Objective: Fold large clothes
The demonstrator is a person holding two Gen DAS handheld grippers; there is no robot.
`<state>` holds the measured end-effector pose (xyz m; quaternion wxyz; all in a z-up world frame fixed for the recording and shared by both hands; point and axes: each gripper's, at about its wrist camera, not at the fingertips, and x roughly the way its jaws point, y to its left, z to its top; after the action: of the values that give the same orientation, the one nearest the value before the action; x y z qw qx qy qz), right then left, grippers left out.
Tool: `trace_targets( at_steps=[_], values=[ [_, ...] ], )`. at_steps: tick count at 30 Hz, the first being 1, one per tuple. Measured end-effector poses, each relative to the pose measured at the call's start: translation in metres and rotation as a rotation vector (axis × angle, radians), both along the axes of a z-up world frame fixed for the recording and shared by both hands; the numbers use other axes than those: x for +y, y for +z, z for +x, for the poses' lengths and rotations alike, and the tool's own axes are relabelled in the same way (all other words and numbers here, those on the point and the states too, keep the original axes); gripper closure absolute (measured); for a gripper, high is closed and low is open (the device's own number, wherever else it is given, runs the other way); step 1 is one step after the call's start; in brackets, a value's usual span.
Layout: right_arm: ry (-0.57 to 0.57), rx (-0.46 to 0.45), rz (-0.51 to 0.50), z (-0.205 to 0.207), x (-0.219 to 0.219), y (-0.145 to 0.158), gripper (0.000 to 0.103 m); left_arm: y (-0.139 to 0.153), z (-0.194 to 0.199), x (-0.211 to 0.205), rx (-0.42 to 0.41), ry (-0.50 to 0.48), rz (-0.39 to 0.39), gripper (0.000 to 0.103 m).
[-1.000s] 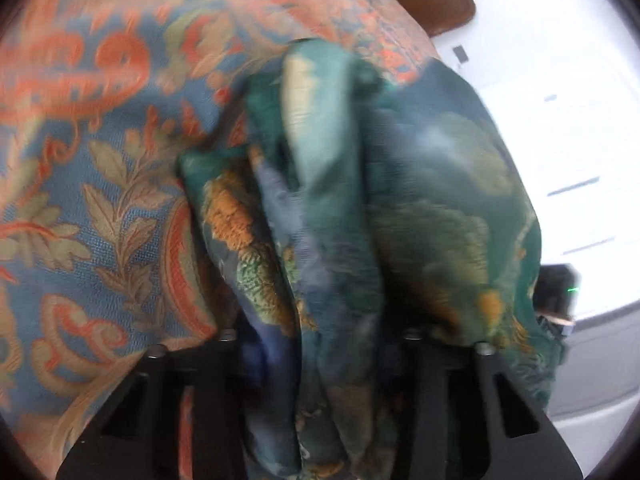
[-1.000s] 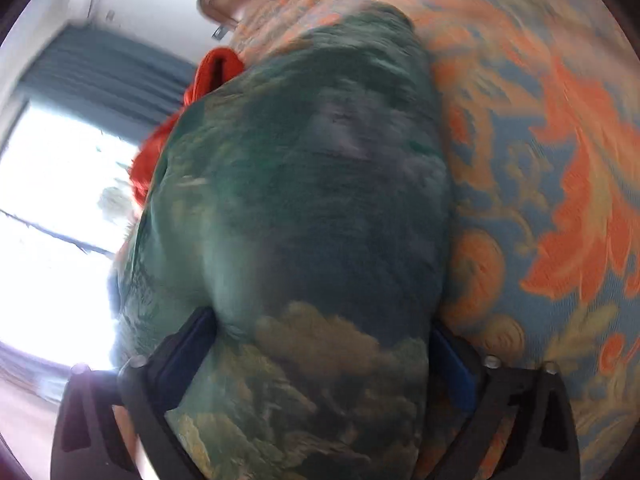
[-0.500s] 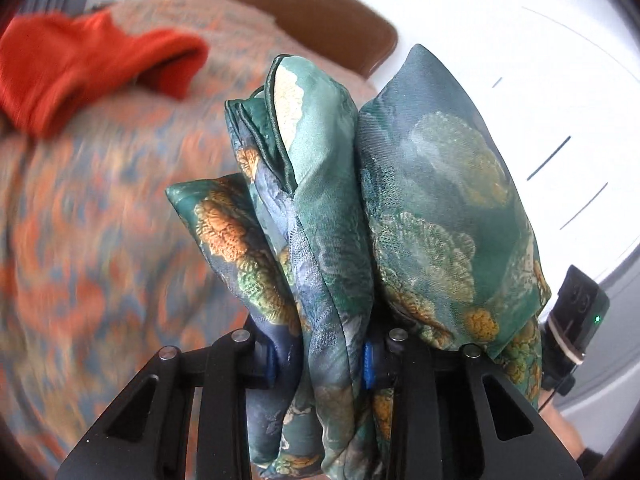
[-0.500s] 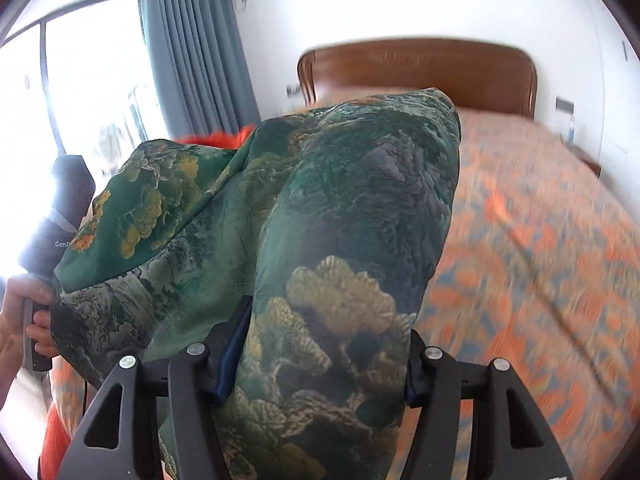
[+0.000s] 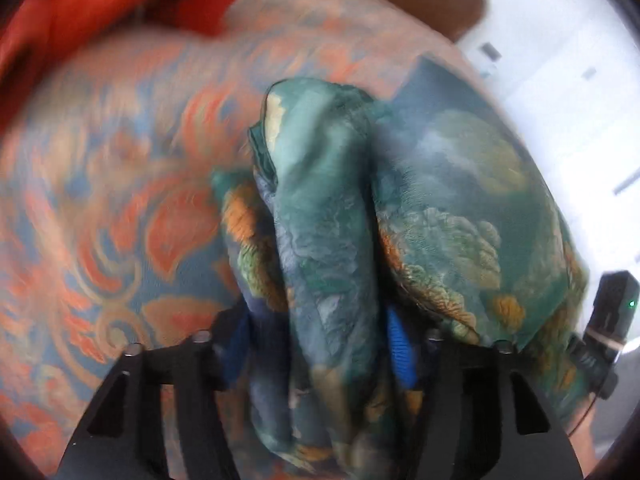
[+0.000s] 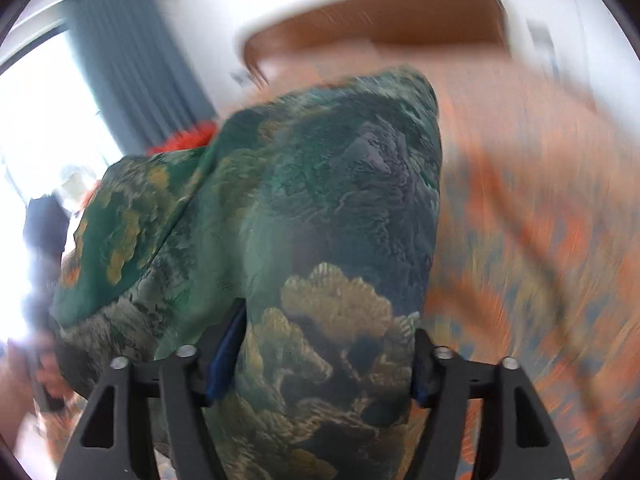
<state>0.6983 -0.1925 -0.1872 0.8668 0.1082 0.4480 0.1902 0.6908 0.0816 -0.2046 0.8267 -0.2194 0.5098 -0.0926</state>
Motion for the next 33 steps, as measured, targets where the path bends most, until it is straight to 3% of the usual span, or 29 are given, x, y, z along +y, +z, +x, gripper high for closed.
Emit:
trace_targets(
  at_steps=[1,3,5,7,10,14,16,20,23,28,33],
  values=[
    [-0.052,0.059,0.038,0.006,-0.009,-0.018,0.019,-0.001,-0.003,0.007,-0.019,0.012,-0.048,0.030],
    [-0.111,0.102,0.219,0.006,-0.032,-0.034,0.011,0.010,-0.017,0.021,-0.071,0.048,-0.092,0.027],
    [-0.138,0.109,0.346,-0.003,-0.049,-0.029,0.009,0.036,-0.040,0.026,-0.160,0.047,-0.044,0.026],
    [-0.154,0.081,0.354,-0.017,-0.061,-0.013,0.008,0.063,-0.070,0.025,-0.257,0.025,0.059,0.016],
    [-0.150,-0.065,0.236,-0.054,-0.070,0.027,0.002,0.100,-0.132,-0.006,-0.429,-0.007,0.296,0.001],
    [-0.191,-0.346,-0.151,-0.136,-0.060,0.082,0.001,0.126,-0.202,-0.041,-0.600,0.039,0.515,0.001],
    [-0.206,-0.434,-0.281,-0.176,-0.053,0.098,0.001,0.133,-0.224,-0.048,-0.615,0.087,0.565,0.001],
    [-0.272,-0.412,-0.330,-0.236,-0.055,0.108,0.001,0.141,-0.276,-0.058,-0.618,0.178,0.618,0.000],
    [-0.283,-0.426,-0.342,-0.274,-0.052,0.110,0.001,0.142,-0.300,-0.075,-0.624,0.148,0.650,0.000],
    [-0.261,-0.451,-0.382,-0.317,-0.033,0.109,0.001,0.142,-0.332,-0.087,-0.578,0.114,0.595,0.000],
    [-0.230,-0.437,-0.360,-0.350,-0.023,0.109,0.001,0.137,-0.349,-0.094,-0.553,0.118,0.540,0.000]
  ],
)
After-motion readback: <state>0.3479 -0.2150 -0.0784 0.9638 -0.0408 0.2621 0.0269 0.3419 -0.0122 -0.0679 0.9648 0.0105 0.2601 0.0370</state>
